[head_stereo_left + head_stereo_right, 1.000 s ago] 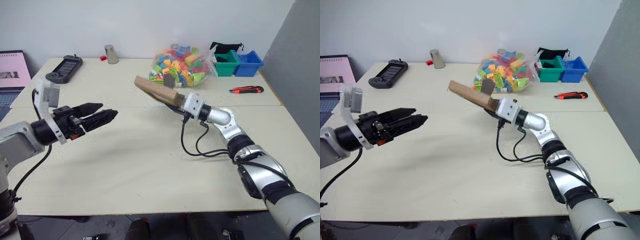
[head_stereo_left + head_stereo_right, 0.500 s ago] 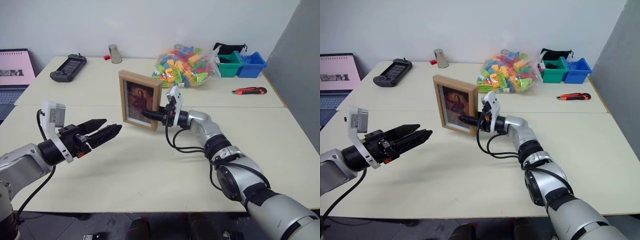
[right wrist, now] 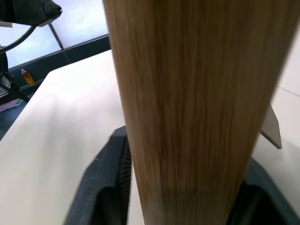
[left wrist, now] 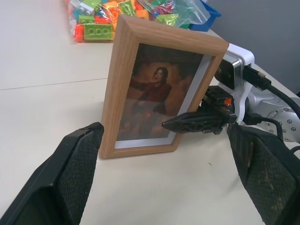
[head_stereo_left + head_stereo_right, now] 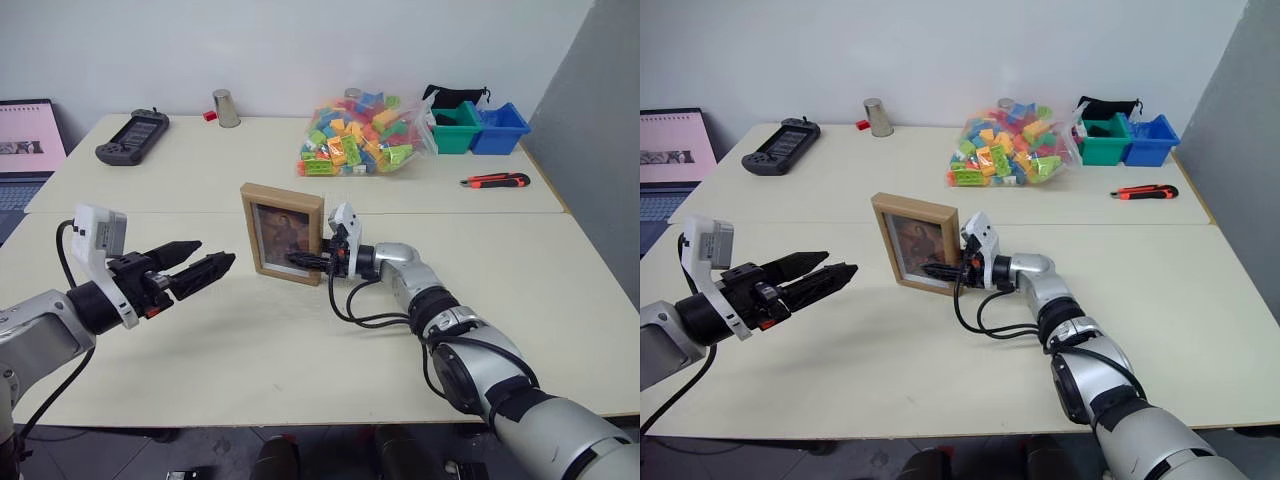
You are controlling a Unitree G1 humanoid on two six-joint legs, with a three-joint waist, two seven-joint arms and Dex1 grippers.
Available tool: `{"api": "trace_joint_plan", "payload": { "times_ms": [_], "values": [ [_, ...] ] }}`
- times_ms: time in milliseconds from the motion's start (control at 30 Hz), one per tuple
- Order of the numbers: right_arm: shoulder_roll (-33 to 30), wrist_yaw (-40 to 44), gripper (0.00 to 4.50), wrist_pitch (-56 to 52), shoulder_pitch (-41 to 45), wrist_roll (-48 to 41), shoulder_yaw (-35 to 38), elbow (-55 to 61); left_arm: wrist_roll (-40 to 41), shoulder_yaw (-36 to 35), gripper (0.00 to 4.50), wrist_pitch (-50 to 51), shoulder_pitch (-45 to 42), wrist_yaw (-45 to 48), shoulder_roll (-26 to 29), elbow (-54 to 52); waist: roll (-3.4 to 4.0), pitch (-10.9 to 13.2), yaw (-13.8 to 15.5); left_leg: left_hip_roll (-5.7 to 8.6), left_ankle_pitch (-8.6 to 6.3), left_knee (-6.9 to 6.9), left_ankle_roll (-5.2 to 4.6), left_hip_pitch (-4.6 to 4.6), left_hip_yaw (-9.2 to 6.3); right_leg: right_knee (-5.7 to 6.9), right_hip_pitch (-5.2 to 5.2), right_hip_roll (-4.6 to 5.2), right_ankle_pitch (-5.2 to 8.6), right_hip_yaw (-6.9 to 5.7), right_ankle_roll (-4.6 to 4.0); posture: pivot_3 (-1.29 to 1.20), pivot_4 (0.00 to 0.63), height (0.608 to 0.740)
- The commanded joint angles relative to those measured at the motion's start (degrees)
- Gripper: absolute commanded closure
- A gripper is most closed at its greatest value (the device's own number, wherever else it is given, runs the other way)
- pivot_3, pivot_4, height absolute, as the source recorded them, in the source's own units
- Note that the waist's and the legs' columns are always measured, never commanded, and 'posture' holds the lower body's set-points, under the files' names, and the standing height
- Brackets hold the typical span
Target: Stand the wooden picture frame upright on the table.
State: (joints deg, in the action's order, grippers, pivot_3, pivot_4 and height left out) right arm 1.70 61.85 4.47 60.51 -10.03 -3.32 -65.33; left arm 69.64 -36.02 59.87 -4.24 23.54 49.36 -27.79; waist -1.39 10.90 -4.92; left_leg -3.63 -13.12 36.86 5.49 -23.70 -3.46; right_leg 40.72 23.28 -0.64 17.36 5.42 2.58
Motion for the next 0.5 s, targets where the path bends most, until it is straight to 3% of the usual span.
{"api": "trace_joint_plan", "payload": {
  "times_ms": [33, 200, 500],
  "values": [
    [-0.1, 0.7, 1.26, 0.4, -0.3, 0.3, 1.0, 0.7, -0.2, 0.3, 0.00, -1.3, -0.1, 1.0, 1.5, -1.9, 0.00, 0.0, 0.0, 0.00, 0.00, 0.00, 0.00, 0.00, 0.00, 0.00, 0.00, 0.00, 0.00, 0.00, 0.00, 0.00, 0.150, 0.740],
    [-1.3, 1.3, 0.05, 0.1, -1.6, 0.7, 0.7, 2.0, -0.3, 1.2, 0.00, -1.8, -0.7, 1.4, 1.7, -1.6, 0.00, 0.0, 0.0, 0.00, 0.00, 0.00, 0.00, 0.00, 0.00, -0.01, 0.00, 0.00, 0.00, 0.01, 0.00, 0.00, 0.150, 0.740],
    [-7.3, 4.4, 0.05, -2.8, -6.9, 1.3, -0.6, 10.4, -1.5, 3.0, 0.00, -3.1, -1.0, 2.7, 1.3, -0.6, 0.00, 0.0, 0.1, 0.01, 0.00, 0.00, 0.00, -0.01, 0.02, -0.06, -0.01, 0.00, 0.01, 0.04, 0.00, 0.00, 0.150, 0.740]
  ]
}}
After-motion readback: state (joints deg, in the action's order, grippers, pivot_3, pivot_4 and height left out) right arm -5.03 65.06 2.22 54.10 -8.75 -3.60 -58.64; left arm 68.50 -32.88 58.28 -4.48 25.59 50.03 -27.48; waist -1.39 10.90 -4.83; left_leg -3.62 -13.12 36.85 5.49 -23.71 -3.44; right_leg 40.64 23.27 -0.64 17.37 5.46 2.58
